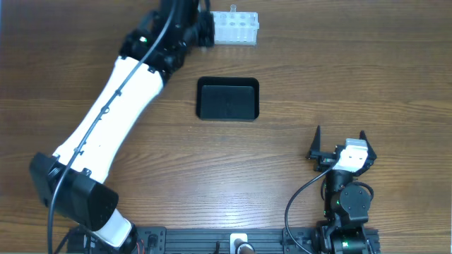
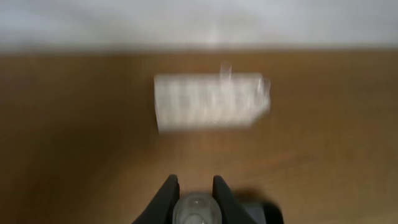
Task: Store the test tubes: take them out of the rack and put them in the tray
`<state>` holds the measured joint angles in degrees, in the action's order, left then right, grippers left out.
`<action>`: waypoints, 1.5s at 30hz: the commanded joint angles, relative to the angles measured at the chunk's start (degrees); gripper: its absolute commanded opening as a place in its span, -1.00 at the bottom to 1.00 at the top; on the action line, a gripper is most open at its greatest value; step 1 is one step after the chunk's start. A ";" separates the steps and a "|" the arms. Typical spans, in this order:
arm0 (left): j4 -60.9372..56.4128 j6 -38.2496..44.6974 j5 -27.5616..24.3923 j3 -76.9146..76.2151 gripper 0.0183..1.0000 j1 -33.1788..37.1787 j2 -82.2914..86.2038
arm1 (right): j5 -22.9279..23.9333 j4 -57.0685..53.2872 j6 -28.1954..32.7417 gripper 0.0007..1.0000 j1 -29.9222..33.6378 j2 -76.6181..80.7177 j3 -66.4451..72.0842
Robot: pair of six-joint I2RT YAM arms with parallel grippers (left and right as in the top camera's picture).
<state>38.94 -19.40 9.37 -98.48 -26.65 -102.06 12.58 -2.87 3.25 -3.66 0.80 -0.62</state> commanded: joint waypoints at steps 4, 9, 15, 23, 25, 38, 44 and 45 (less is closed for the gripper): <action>1.18 -10.08 1.36 7.08 -0.88 -2.64 -4.70 | -0.09 -0.15 0.02 0.98 0.26 -0.46 0.35; 1.51 -9.97 2.36 8.52 -0.89 -2.82 -7.78 | -0.09 -0.13 0.02 0.98 0.26 -0.46 0.33; 2.89 -9.35 2.51 8.52 -0.89 -3.23 -11.37 | -0.09 -0.15 0.02 0.99 0.26 -0.46 0.35; 4.22 -9.35 4.15 8.52 -0.87 -4.72 -14.38 | -0.09 -0.13 0.02 0.99 0.26 -0.46 0.35; 4.22 -9.35 4.26 8.52 -0.85 -4.85 -14.99 | -0.09 -0.15 0.02 0.98 0.26 -0.46 0.35; 4.39 -9.38 4.24 8.52 -0.79 -4.72 -17.22 | -0.09 -0.13 0.02 0.98 0.26 -0.46 0.35; 4.39 -9.42 4.20 8.52 -0.75 -4.07 -18.18 | -0.09 -0.13 0.02 0.99 0.26 -0.46 0.35; 4.39 -9.42 4.20 8.52 -0.75 -3.96 -18.43 | -0.09 -0.15 0.02 0.99 0.26 -0.46 0.35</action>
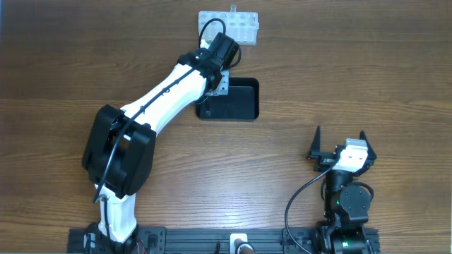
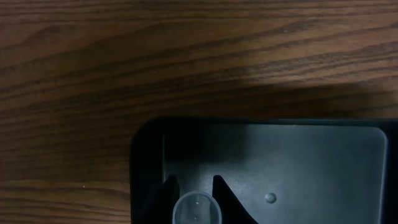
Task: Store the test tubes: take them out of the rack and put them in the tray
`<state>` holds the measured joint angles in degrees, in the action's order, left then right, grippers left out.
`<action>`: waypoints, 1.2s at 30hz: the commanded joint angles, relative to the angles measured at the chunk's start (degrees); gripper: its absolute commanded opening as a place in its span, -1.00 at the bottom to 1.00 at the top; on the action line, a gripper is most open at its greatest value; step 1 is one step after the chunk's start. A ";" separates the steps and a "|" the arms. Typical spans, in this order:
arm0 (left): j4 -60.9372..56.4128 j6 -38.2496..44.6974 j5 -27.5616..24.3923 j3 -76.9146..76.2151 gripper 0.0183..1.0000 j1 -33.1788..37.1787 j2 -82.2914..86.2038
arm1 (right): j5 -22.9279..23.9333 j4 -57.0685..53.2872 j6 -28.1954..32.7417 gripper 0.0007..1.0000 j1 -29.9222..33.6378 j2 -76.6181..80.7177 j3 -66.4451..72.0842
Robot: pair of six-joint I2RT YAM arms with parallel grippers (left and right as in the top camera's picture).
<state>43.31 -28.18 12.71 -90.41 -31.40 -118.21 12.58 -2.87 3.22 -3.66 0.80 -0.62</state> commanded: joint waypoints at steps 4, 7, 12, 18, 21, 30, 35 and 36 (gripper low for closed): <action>-0.11 -0.63 0.87 0.46 -0.74 0.94 -3.23 | -0.09 -0.15 0.04 0.99 0.26 -0.46 0.35; -0.68 -0.63 0.87 0.46 -0.73 1.09 -3.45 | -0.09 -0.13 0.04 0.99 0.26 -0.46 0.35; -1.09 -0.63 0.87 0.46 -0.67 1.25 -3.45 | -0.09 -0.13 0.04 0.99 0.26 -0.46 0.35; -1.07 -0.61 0.92 0.46 -0.53 1.31 -3.45 | -0.09 -0.13 0.04 0.98 0.26 -0.46 0.35; -1.14 -0.63 0.94 0.46 -0.49 1.29 -3.45 | -0.09 -0.13 0.04 0.98 0.26 -0.46 0.35; -5.55 -0.59 7.21 0.42 -0.21 0.52 6.40 | -0.09 -0.13 0.04 0.99 0.26 -0.46 0.35; -10.43 -0.07 13.84 0.42 -0.04 0.04 15.28 | -0.09 -0.15 0.04 0.98 0.26 -0.46 0.35; -12.20 1.81 14.19 0.42 -0.03 0.02 16.11 | -0.09 -0.13 0.04 0.98 0.26 -0.46 0.35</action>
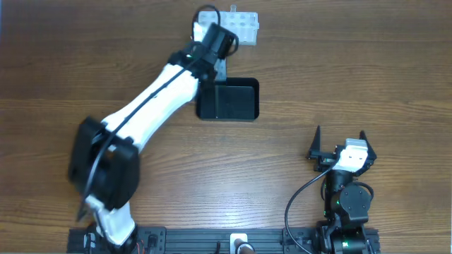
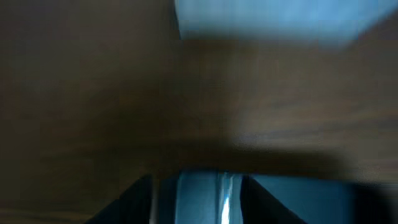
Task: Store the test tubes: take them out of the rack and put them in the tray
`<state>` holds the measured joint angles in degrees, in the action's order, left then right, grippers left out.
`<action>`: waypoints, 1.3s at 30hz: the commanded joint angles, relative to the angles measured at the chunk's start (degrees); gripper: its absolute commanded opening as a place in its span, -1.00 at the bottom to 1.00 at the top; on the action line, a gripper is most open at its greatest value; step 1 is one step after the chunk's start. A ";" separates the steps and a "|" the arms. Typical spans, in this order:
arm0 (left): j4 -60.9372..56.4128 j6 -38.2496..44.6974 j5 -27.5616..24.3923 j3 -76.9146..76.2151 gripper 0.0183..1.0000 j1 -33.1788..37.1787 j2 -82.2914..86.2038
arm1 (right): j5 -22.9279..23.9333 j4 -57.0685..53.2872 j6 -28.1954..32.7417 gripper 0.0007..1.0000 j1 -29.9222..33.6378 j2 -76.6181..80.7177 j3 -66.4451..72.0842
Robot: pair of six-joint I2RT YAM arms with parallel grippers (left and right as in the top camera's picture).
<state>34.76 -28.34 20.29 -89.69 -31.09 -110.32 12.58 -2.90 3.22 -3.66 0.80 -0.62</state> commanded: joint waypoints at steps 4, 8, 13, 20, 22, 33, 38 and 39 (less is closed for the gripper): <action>-12.35 9.79 6.84 -0.31 0.09 -0.31 8.70 | -0.09 -0.13 0.04 0.99 0.26 -0.46 0.35; -19.41 11.47 7.54 -0.31 0.21 -0.13 4.98 | -0.09 -0.13 0.04 0.98 0.26 -0.46 0.35; -28.61 12.79 8.11 -2.64 0.25 -0.15 -5.42 | -0.09 -0.13 0.04 0.99 0.26 -0.46 0.33; -27.98 14.69 8.20 -16.13 0.25 -0.15 -19.71 | -0.09 -0.11 0.04 0.98 0.26 -0.46 0.35; -27.30 14.67 8.35 -19.12 0.25 -0.07 -22.05 | -0.09 -0.11 0.04 0.98 0.26 -0.46 0.33; -26.82 14.43 8.28 -21.24 0.18 0.74 -24.48 | -0.09 -0.13 0.04 0.98 0.26 -0.46 0.35; -26.84 14.40 8.28 -21.24 0.15 1.07 -24.90 | -0.09 -0.13 0.04 0.99 0.26 -0.46 0.35; -26.88 14.38 8.28 -21.24 0.14 1.18 -25.14 | -0.09 -0.13 0.04 0.98 0.26 -0.46 0.35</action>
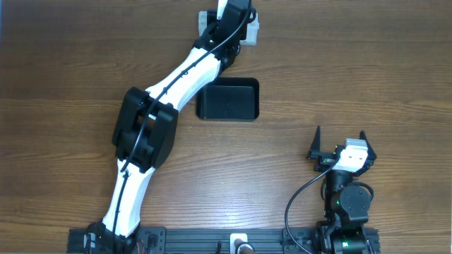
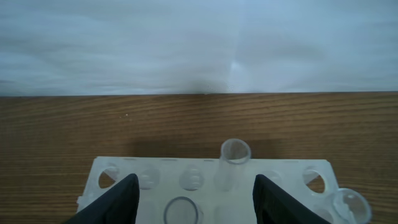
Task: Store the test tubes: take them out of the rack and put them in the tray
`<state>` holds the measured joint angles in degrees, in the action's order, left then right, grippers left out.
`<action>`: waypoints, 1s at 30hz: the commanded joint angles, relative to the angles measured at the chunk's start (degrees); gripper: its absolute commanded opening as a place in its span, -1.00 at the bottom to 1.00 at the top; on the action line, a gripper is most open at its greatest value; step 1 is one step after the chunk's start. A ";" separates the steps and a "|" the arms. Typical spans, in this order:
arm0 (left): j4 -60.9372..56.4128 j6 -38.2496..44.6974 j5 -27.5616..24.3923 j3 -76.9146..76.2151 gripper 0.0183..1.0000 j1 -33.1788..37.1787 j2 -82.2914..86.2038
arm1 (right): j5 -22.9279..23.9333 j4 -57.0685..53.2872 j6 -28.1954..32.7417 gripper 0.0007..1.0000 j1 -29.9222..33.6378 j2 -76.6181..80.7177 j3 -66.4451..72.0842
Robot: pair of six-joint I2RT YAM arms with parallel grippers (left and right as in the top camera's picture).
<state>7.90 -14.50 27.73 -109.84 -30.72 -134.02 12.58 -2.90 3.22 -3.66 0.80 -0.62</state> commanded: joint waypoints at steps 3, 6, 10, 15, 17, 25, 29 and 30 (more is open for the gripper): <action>0.02 -0.37 0.39 -1.09 0.12 1.36 -1.99 | -0.09 -0.11 0.04 0.99 0.26 -0.46 0.35; -0.02 -0.74 -0.87 -1.09 0.06 1.86 -2.21 | -0.09 -0.13 0.04 0.99 0.26 -0.46 0.35; -0.55 -0.76 -1.29 -1.09 -0.05 1.99 -2.29 | -0.09 -0.13 0.04 0.98 0.26 -0.46 0.35; -1.88 -0.72 -3.19 -1.09 -0.11 1.99 -2.86 | -0.09 -0.11 0.04 0.98 0.26 -0.46 0.35; -2.14 -0.74 -3.69 -1.09 -0.12 1.99 -3.30 | -0.09 -0.11 0.04 0.99 0.26 -0.46 0.35; -2.40 -0.72 -3.89 -1.09 -0.32 1.97 -3.91 | -0.09 -0.13 0.04 0.99 0.26 -0.46 0.35; -2.38 -0.74 -3.89 -1.09 -0.45 1.97 -3.91 | -0.09 -0.11 0.04 0.98 0.26 -0.46 0.35; -2.38 -0.74 -3.89 -1.09 -0.48 1.97 -3.91 | -0.09 -0.13 0.04 0.98 0.26 -0.46 0.35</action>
<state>5.78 -14.76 24.23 -109.84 -28.95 -137.27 12.58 -2.90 3.25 -3.66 0.80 -0.62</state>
